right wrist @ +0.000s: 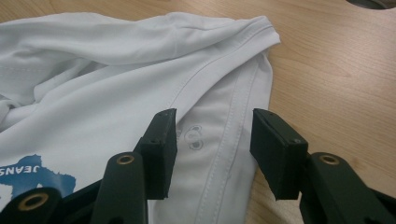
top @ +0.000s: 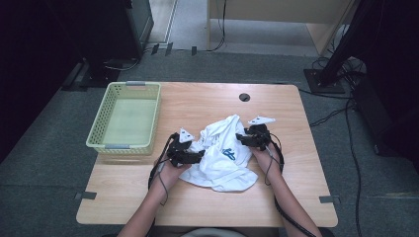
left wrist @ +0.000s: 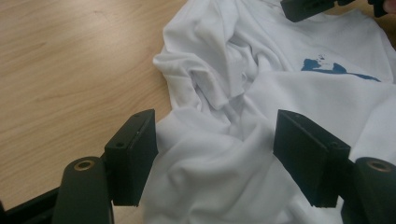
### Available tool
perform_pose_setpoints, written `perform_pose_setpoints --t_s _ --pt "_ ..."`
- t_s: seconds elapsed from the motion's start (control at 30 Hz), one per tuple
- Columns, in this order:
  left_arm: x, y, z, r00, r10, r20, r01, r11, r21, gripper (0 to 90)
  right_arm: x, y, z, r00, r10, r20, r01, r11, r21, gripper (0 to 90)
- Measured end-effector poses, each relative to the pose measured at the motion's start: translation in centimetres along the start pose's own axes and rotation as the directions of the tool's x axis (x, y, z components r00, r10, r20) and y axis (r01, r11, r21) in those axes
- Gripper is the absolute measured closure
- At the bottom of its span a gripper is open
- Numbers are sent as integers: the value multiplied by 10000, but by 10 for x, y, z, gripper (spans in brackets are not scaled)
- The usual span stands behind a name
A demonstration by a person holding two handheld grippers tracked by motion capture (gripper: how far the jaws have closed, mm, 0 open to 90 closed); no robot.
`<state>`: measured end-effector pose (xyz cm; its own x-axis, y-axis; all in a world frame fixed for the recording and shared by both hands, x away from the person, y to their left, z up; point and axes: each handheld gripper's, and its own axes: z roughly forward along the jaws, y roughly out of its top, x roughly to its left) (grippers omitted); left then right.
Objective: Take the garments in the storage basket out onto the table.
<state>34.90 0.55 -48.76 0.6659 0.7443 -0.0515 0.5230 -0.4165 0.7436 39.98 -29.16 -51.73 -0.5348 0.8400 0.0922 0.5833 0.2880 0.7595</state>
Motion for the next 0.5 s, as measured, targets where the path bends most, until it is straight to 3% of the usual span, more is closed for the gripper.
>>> perform_pose_setpoints --t_s 0.17,0.37,0.5 --pt "7 6 7 9995 -88 -297 91 9999 85 284 0 -1 -6 9999 117 48 -117 9997 -191 512" --pt "13 8 22 9981 455 -418 -446 9987 233 289 3 -3 -11 9999 84 79 -83 9999 -144 519" --pt "20 9 26 9986 340 -409 -331 9992 218 317 1 -5 -14 9997 223 79 -222 9997 -113 528"
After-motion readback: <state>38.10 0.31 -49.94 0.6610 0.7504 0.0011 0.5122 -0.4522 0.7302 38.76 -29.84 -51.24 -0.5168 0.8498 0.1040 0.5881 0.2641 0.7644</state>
